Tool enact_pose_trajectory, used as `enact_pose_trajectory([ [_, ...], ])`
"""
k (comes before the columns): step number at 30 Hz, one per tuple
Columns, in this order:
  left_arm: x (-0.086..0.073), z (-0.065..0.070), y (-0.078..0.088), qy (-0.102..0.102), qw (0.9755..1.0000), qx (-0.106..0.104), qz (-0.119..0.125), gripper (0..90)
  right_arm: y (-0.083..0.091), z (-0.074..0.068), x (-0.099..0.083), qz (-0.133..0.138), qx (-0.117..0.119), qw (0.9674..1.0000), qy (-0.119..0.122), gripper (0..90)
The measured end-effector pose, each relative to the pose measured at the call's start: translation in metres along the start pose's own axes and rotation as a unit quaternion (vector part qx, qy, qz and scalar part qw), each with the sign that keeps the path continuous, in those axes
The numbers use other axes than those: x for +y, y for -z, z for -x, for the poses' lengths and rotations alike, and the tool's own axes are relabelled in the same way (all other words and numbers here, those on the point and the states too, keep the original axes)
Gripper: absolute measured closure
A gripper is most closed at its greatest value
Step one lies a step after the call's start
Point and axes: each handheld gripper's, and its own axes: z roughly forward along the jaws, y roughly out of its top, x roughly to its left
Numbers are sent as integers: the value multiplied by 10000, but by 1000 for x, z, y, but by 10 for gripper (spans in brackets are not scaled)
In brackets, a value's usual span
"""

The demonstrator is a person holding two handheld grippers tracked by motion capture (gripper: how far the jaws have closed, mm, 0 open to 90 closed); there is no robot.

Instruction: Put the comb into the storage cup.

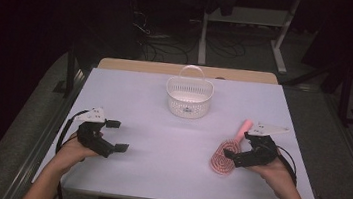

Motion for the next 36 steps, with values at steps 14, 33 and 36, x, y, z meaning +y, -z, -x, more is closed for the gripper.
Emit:
enact_pose_trajectory([
  [14, 2, 0, -3, -22, 10000, -43, -4, 5, -2, 13, 18, -106, -116, 9999, -20, 0],
  [33, 3, 2, -6, -26, 10000, -84, 21, 5, -9, 30, 34, -195, -165, 9996, -117, 0],
  [36, 3, 2, -8, -46, 9999, -108, 9, 5, -12, 32, 37, -265, -198, 9994, -124, 0],
])
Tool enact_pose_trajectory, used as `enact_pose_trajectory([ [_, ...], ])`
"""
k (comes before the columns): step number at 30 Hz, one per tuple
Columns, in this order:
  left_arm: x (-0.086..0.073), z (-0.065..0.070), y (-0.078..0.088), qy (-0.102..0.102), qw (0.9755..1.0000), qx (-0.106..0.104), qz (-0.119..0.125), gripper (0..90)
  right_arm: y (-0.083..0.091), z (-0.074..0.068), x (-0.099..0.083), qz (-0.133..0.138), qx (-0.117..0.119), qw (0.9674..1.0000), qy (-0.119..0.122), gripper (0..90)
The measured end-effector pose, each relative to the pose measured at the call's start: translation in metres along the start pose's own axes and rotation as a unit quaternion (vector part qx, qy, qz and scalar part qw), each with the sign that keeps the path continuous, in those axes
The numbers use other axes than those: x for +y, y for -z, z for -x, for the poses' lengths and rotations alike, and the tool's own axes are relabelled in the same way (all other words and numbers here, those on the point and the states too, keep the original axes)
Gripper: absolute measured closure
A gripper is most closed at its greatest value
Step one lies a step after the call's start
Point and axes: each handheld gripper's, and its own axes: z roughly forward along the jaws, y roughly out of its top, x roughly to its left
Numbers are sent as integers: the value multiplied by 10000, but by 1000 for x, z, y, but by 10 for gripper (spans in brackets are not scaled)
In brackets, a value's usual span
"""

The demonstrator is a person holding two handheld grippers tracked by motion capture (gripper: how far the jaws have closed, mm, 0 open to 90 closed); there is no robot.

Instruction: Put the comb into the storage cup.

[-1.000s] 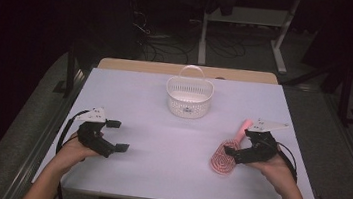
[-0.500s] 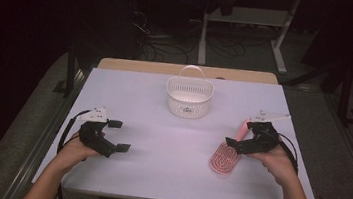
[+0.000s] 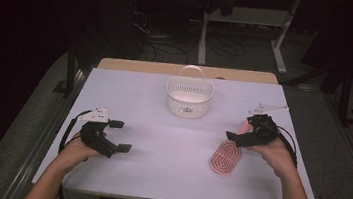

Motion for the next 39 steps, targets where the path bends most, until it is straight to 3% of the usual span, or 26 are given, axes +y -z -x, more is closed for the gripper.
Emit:
enact_pose_trajectory([
  [12, 0, 1, -2, 17, 10000, -34, 27, 5, -13, 10, 14, -195, -113, 9997, -4, 3],
  [21, 0, 1, -1, 16, 10000, -26, 27, 5, -19, 22, 24, -329, -228, 9992, -49, 67],
  [30, 0, 1, -1, 12, 10000, -30, 41, 5, -29, 35, 31, -502, -313, 9982, -139, 229],
  [39, 0, 1, -1, 23, 10000, -27, 46, 5, -37, 43, 35, -667, -412, 9968, -162, 479],
])
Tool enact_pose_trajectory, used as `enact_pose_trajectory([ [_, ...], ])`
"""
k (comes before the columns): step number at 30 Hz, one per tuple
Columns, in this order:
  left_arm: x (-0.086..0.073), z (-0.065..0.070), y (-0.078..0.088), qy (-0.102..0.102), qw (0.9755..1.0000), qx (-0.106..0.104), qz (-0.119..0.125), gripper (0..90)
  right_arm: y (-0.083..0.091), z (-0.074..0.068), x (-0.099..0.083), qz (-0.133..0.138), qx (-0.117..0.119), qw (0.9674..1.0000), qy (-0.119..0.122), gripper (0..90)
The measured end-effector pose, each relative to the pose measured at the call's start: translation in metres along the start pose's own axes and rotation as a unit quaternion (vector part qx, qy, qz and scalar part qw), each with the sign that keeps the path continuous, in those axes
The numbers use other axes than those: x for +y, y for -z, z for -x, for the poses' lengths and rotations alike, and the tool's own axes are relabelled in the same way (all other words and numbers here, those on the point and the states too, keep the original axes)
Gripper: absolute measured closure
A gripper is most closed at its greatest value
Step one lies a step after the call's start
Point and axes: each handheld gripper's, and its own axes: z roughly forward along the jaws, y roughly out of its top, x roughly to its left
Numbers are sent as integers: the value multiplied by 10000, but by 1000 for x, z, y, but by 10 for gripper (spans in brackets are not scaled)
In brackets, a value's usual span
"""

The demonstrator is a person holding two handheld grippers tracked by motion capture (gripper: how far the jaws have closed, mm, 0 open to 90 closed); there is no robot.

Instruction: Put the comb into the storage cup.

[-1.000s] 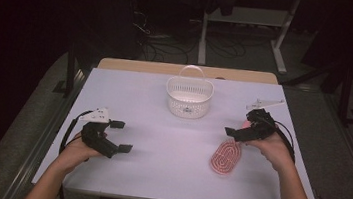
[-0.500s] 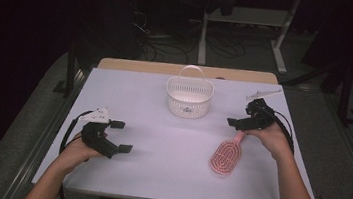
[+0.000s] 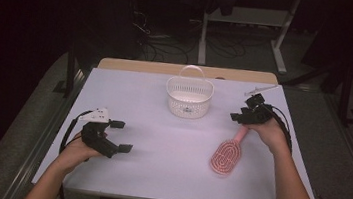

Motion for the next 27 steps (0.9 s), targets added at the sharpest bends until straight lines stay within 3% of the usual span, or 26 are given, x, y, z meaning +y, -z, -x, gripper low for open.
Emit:
enact_pose_trajectory([
  [12, 0, 0, 0, 6, 10000, -1, 7, 5, -17, 12, -3, -380, -206, 9991, 32, 752],
  [19, 0, -1, -1, 3, 10000, -1, 0, 5, -23, 17, -3, -506, -213, 9985, 5, 875],
  [27, 0, -1, 0, 13, 10000, -1, 11, 5, -30, 22, 0, -762, -305, 9966, 66, 886],
])
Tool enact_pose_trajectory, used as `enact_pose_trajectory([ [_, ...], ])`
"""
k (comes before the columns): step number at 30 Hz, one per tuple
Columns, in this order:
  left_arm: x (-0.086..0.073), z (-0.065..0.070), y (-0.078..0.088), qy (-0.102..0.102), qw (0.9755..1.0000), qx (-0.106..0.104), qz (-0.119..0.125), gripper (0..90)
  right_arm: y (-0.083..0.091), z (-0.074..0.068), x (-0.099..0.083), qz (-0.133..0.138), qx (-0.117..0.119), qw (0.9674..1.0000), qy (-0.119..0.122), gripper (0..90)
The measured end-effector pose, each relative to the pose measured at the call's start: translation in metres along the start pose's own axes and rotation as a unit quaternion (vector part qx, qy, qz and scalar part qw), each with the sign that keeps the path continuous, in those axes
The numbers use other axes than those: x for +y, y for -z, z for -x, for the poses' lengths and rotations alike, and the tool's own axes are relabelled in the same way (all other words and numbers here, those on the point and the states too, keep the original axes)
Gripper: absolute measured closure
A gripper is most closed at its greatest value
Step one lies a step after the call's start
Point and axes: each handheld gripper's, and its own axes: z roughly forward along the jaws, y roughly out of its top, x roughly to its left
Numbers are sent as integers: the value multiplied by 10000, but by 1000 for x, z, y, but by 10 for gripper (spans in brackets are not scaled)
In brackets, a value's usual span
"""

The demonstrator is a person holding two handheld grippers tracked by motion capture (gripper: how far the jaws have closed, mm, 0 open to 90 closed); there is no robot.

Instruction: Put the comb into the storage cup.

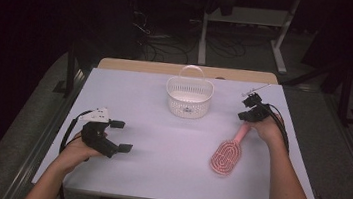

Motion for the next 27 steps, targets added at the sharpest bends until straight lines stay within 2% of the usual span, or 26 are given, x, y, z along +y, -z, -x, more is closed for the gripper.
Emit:
enact_pose_trajectory([
  [11, 0, 0, 0, -26, 10000, -1, -17, 5, -8, 4, 0, -189, -89, 9998, -1, 886],
  [20, 0, 1, 0, -29, 10000, -2, -18, 5, -7, 7, -2, -170, -102, 9998, 1, 887],
  [27, 0, 2, 0, -23, 10000, -10, -15, 5, -7, 7, -5, -315, -205, 9993, 88, 887],
])
